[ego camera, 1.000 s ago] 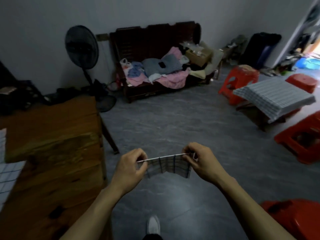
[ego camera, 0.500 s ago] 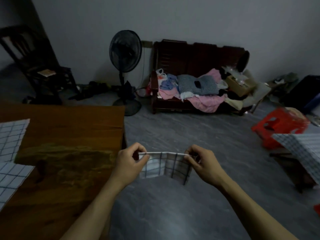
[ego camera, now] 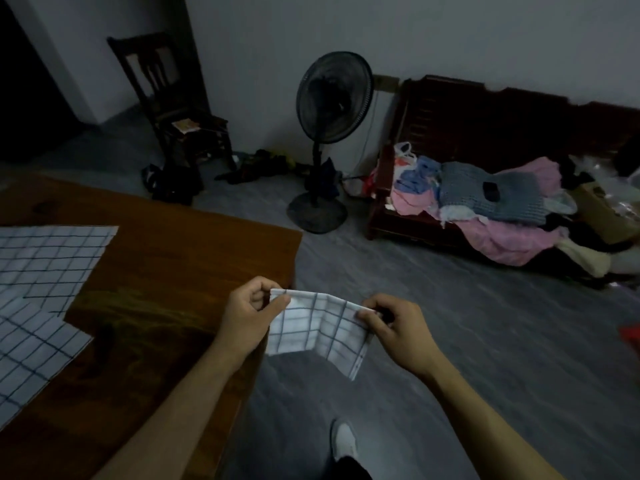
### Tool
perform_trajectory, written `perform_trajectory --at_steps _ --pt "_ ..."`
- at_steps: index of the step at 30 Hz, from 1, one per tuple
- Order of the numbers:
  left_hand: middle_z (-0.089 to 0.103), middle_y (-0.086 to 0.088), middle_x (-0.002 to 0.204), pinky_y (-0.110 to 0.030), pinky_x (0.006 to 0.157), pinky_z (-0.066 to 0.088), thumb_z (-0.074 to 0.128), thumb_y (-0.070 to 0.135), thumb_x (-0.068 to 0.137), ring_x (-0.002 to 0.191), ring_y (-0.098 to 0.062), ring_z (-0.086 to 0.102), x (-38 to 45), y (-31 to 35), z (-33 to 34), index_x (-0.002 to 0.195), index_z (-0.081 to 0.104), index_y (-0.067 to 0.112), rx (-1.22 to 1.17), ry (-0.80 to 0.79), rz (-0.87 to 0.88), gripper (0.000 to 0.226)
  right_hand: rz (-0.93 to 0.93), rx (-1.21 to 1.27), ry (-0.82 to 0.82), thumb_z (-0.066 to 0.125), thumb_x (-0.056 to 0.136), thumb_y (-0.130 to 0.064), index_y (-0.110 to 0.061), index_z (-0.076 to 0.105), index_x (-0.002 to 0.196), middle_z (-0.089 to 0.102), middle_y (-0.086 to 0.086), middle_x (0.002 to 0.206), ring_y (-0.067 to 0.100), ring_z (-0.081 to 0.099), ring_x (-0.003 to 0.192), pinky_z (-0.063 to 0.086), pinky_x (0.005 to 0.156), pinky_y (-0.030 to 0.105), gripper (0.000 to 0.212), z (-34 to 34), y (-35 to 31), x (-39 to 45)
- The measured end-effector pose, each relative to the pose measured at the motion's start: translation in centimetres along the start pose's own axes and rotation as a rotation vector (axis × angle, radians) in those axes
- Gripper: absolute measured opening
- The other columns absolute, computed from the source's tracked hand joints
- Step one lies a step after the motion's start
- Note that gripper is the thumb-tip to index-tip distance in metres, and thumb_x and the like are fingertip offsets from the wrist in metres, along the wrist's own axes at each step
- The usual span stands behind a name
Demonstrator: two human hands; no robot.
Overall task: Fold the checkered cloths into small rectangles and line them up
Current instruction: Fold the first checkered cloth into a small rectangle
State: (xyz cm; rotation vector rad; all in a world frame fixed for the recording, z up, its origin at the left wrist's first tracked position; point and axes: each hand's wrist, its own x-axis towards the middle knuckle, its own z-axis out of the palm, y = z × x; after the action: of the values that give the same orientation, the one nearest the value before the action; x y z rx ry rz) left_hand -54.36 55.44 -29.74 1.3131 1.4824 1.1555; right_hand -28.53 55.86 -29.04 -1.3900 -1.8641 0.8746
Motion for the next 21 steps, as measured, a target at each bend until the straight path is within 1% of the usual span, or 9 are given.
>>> perform_trajectory --at_steps 3,6,8,12,15,16,18,19,21 --pt "0.073 -0.003 0.092 -0.025 0.067 0.059 0.072 0.011 0.086 0.084 -0.011 0.071 3.3 1.1 1.3 0.096 0.066 0.009 -0.032 0.007 -0.111 0.012 -0.025 0.099 -0.038 0.064 0.092 -0.016 -0.018 0.067 0.076 0.067 -0.003 0.072 0.010 0.061 0.064 0.047 0.059 0.021 0.016 -1.6 1.5 4.9" --pt "0.073 0.002 0.100 -0.022 0.069 0.058 0.073 0.007 0.085 0.092 -0.009 0.070 5.8 1.7 2.6 0.102 0.066 0.017 -0.028 -0.012 -0.203 0.021 -0.059 0.152 -0.066 0.065 0.092 -0.014 -0.018 0.067 0.074 0.065 -0.002 0.069 0.009 0.058 0.062 0.045 0.058 0.021 0.018 -3.3 2.8 9.6" --pt "0.072 0.006 0.100 -0.020 0.070 0.057 0.071 0.008 0.087 0.092 -0.006 0.070 7.3 1.7 3.0 0.101 0.065 0.020 0.023 0.044 -0.212 0.020 -0.078 0.165 -0.106 0.065 0.091 -0.014 -0.019 0.066 0.074 0.065 -0.003 0.068 0.008 0.058 0.061 0.045 0.057 0.021 0.018 -4.1 3.5 12.7" --pt "0.073 0.003 0.094 -0.028 0.072 0.059 0.071 0.014 0.087 0.086 -0.006 0.071 9.6 0.9 2.4 0.095 0.065 0.016 0.106 0.190 -0.230 0.010 -0.082 0.152 -0.213 0.066 0.091 -0.016 -0.019 0.066 0.075 0.065 0.000 0.067 0.010 0.057 0.060 0.046 0.057 0.027 0.016 -3.6 4.9 17.5" --pt "0.072 0.001 0.087 -0.026 0.067 0.057 0.070 0.016 0.088 0.080 -0.006 0.069 11.2 0.0 1.4 0.090 0.064 0.015 0.182 0.258 -0.218 0.007 -0.077 0.139 -0.268 0.065 0.091 -0.017 -0.016 0.066 0.077 0.065 0.004 0.069 0.017 0.059 0.062 0.047 0.058 0.028 0.015 -1.7 5.6 20.3" --pt "0.071 0.001 0.086 -0.023 0.065 0.055 0.070 0.018 0.088 0.079 -0.005 0.068 11.7 -0.4 0.9 0.089 0.064 0.016 0.214 0.282 -0.222 0.007 -0.069 0.123 -0.291 0.065 0.091 -0.017 -0.016 0.065 0.077 0.065 0.004 0.070 0.017 0.060 0.062 0.047 0.058 0.027 0.014 -0.9 5.8 21.2" --pt "0.069 0.005 0.084 -0.016 0.058 0.051 0.070 0.019 0.088 0.076 0.000 0.066 12.9 -1.4 -0.1 0.088 0.063 0.019 0.287 0.324 -0.230 0.007 -0.062 0.078 -0.329 0.066 0.091 -0.018 -0.015 0.063 0.075 0.064 0.002 0.069 0.009 0.057 0.059 0.046 0.056 0.021 0.016 0.8 6.2 22.8" --pt "0.068 0.007 0.084 -0.014 0.056 0.049 0.069 0.020 0.089 0.075 0.001 0.065 13.6 -2.0 -0.6 0.088 0.062 0.021 0.325 0.332 -0.232 0.007 -0.057 0.054 -0.342 0.066 0.091 -0.018 -0.014 0.062 0.074 0.064 0.001 0.068 0.004 0.054 0.057 0.044 0.055 0.018 0.017 1.7 6.3 23.8" --pt "0.066 0.010 0.085 -0.015 0.058 0.048 0.068 0.022 0.090 0.076 -0.001 0.064 15.1 -3.3 -1.5 0.089 0.061 0.022 0.386 0.335 -0.231 0.007 -0.041 0.007 -0.363 0.067 0.090 -0.020 -0.013 0.062 0.072 0.062 -0.001 0.065 0.001 0.052 0.055 0.043 0.054 0.016 0.019 3.5 6.4 25.7"
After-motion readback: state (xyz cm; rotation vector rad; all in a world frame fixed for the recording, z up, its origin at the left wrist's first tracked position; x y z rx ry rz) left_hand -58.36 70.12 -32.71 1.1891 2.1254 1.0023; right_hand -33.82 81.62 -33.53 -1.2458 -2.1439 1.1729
